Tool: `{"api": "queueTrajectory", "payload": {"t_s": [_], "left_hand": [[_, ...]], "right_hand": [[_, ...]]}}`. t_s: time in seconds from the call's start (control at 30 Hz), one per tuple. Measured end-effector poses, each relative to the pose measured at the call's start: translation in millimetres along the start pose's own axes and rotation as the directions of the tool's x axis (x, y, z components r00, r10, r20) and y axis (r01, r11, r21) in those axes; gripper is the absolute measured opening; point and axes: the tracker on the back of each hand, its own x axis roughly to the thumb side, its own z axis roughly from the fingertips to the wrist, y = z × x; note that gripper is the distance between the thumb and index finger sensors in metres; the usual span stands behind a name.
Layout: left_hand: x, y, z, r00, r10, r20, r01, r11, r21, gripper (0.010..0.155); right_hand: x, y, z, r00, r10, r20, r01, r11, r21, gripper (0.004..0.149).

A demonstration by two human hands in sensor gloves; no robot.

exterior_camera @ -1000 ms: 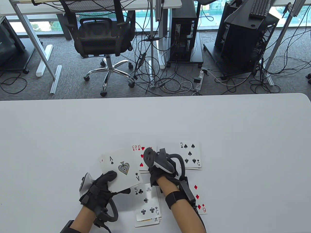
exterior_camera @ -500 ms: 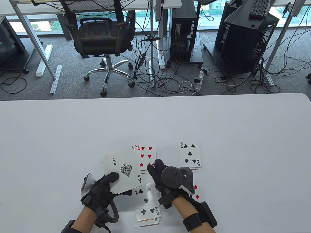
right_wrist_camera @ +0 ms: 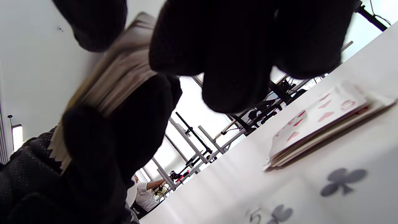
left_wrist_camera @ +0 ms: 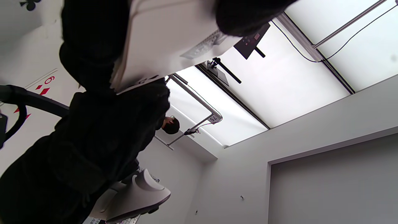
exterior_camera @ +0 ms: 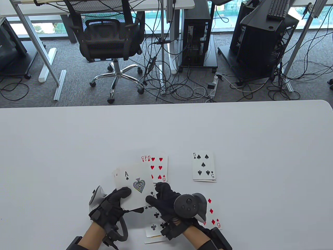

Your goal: Playing card suit sorting

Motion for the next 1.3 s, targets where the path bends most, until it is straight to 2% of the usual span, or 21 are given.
{"api": "queueTrajectory", "payload": {"t_s": [0.07,0.23,0.37,0.5,0.73,0.87,1.07,1.17,1.3], "left_hand": [[-1,-1,-1,1.0,-0.001,-0.003,0.001,1.0,-0.01,0.056],[-2,-3,-3,1.0,-0.005,-0.004,0.005,1.0,-0.027,0.056],[-2,-3,-4,0.999,-0.031,-0.009,0.03,0.999,-0.031,0.057],[-4,-5,-5,1.0,-0.026,-0.01,0.026,0.998,-0.052,0.058],[-4,-7,-6,1.0,-0.014,0.0,0.014,0.998,-0.059,0.057],[-4,-6,-7,1.0,-0.006,0.011,0.007,0.999,-0.053,0.056],[-3,-7,-6,1.0,0.007,0.021,-0.006,0.999,-0.051,0.056],[-2,-6,-6,0.999,0.014,0.029,-0.012,0.999,-0.048,0.056],[-1,-6,-6,0.999,0.012,0.04,-0.01,0.999,-0.036,0.056]], "right_hand": [[-1,2,1,1.0,-0.024,-0.009,0.024,1.0,0.003,0.06],[-2,8,3,0.996,-0.079,-0.028,0.079,0.997,0.017,0.063],[-1,9,4,0.995,-0.091,-0.049,0.091,0.996,0.014,0.055],[-2,8,5,0.98,-0.183,-0.08,0.183,0.983,-0.011,0.043],[-5,4,3,0.967,-0.23,-0.109,0.228,0.973,-0.033,0.04],[-7,-7,-1,0.98,-0.165,-0.114,0.161,0.986,-0.046,0.043],[-17,-25,-6,0.961,-0.219,-0.171,0.202,0.973,-0.114,0.042],[-26,-41,-9,0.944,-0.264,-0.196,0.233,0.958,-0.164,0.041],[-41,-69,-11,0.934,-0.262,-0.243,0.201,0.948,-0.248,0.041]]}}
